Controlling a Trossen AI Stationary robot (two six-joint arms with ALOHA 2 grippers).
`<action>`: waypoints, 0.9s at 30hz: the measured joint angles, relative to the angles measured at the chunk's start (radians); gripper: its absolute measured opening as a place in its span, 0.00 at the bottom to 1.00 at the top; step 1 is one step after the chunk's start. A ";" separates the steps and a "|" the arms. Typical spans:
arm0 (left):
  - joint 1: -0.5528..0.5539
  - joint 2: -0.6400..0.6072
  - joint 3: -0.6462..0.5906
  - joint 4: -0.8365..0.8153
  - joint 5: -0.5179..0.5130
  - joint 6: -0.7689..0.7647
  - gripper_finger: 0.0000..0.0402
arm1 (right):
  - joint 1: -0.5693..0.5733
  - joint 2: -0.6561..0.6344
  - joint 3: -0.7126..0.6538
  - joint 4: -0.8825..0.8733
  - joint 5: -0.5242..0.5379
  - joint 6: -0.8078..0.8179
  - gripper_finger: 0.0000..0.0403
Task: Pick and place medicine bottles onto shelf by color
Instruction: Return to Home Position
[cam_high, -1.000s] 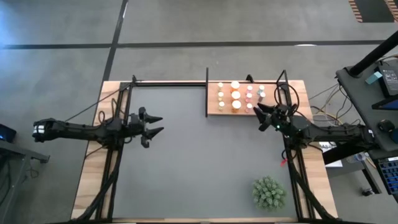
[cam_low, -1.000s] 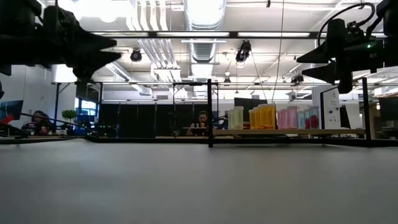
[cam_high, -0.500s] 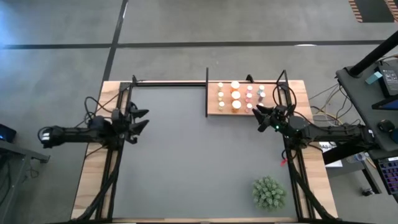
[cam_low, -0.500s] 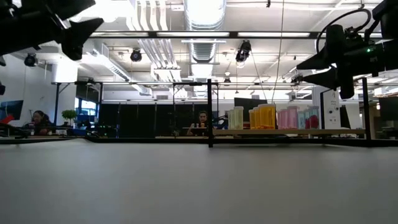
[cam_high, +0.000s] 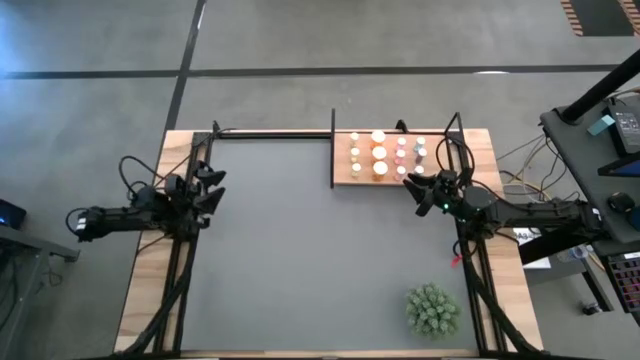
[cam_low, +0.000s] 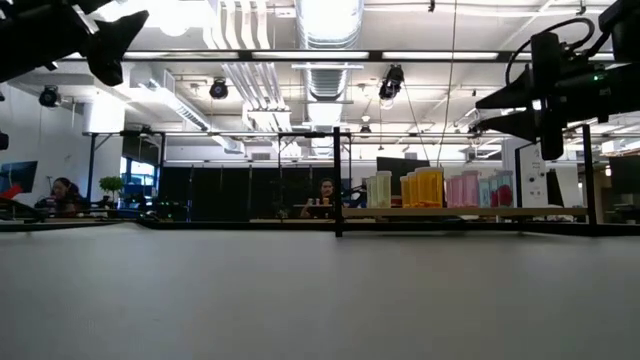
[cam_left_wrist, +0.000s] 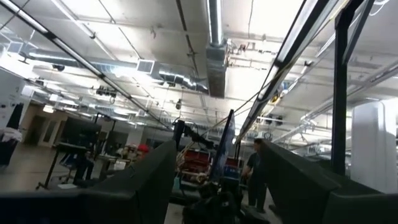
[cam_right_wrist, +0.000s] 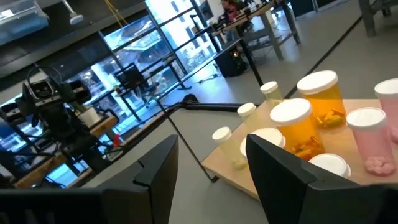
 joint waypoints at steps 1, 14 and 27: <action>0.000 0.000 0.000 0.004 0.000 0.000 0.54 | 0.000 0.000 0.000 0.000 0.000 0.003 0.44; 0.000 0.016 0.002 0.010 0.000 0.000 0.54 | 0.000 0.001 0.000 -0.090 0.000 0.017 0.45; 0.000 0.107 0.004 -0.003 0.000 0.000 0.54 | 0.000 0.004 0.000 -0.113 0.001 0.015 0.45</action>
